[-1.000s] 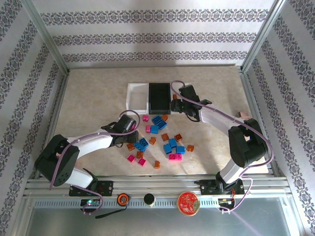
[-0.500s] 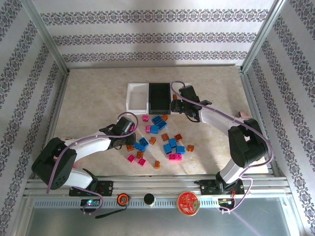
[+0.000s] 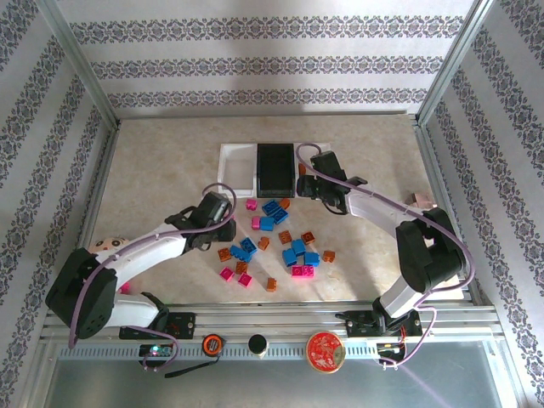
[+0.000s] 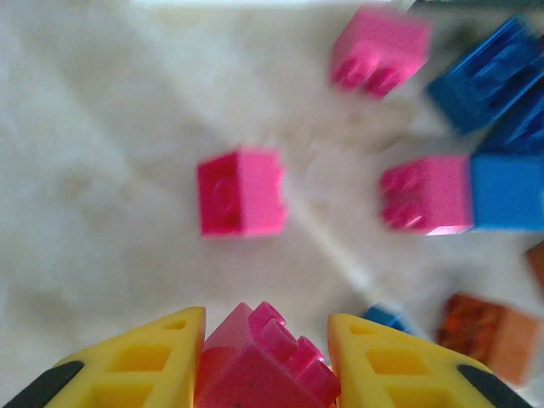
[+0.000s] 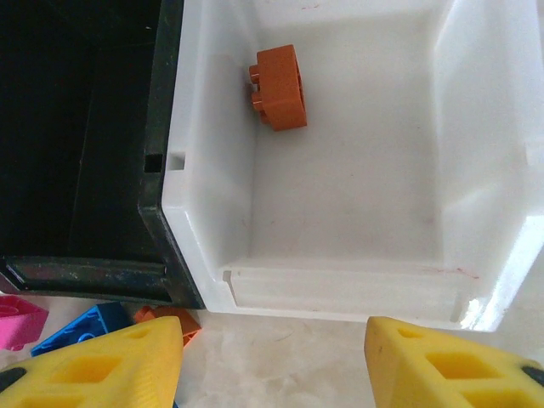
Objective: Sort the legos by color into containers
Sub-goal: Pick up the lego from the center of the table, then place the lego in the container.
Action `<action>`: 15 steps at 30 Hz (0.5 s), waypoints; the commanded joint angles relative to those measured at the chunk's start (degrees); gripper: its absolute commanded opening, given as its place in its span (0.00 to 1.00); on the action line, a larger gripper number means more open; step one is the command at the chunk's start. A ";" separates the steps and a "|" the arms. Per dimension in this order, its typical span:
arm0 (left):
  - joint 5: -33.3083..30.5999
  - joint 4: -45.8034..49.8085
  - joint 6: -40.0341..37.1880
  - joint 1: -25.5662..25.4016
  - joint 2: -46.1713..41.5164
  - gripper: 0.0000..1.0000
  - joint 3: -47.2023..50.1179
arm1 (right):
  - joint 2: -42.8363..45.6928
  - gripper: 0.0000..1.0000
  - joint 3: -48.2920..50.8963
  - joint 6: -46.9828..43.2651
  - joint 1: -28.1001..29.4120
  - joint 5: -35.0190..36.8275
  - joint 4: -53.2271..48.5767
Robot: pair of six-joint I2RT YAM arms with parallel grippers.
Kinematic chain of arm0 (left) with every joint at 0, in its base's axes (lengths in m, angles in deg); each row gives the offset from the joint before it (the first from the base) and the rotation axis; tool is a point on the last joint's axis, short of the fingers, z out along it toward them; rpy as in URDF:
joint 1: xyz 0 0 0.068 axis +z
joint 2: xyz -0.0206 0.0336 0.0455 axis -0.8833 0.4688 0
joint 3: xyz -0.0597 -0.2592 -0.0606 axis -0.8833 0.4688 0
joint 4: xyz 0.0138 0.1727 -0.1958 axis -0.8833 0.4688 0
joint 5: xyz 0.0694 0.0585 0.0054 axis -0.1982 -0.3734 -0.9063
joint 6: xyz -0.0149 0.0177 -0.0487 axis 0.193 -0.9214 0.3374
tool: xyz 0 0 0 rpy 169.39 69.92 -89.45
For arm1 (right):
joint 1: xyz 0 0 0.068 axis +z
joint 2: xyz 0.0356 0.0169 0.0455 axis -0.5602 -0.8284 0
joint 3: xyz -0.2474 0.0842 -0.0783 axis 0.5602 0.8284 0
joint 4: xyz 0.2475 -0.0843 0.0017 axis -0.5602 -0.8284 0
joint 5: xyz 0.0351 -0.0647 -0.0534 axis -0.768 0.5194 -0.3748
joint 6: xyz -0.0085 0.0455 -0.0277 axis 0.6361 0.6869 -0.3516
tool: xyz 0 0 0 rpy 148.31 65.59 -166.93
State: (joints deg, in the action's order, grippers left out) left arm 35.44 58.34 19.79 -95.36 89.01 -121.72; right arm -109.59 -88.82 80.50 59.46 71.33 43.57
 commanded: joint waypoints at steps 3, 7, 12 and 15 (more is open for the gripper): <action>-1.28 0.77 -3.84 0.99 4.95 0.29 -10.62 | 3.14 0.59 3.00 1.66 0.36 1.01 1.24; -0.98 -1.29 -5.58 4.10 12.77 0.29 -19.11 | 5.20 0.59 5.66 1.95 0.58 1.21 1.22; -0.94 -1.26 -6.74 8.09 23.04 0.29 -28.96 | 10.16 0.59 10.57 2.31 0.80 1.83 0.97; -1.19 -1.07 -6.85 10.51 27.64 0.28 -33.13 | 14.84 0.60 14.16 2.63 0.89 1.83 0.76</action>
State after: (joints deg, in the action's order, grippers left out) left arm 35.26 57.01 14.90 -86.68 114.28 -151.56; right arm -98.70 -77.21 81.83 59.63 71.79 44.16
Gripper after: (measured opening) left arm 0.339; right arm 0.594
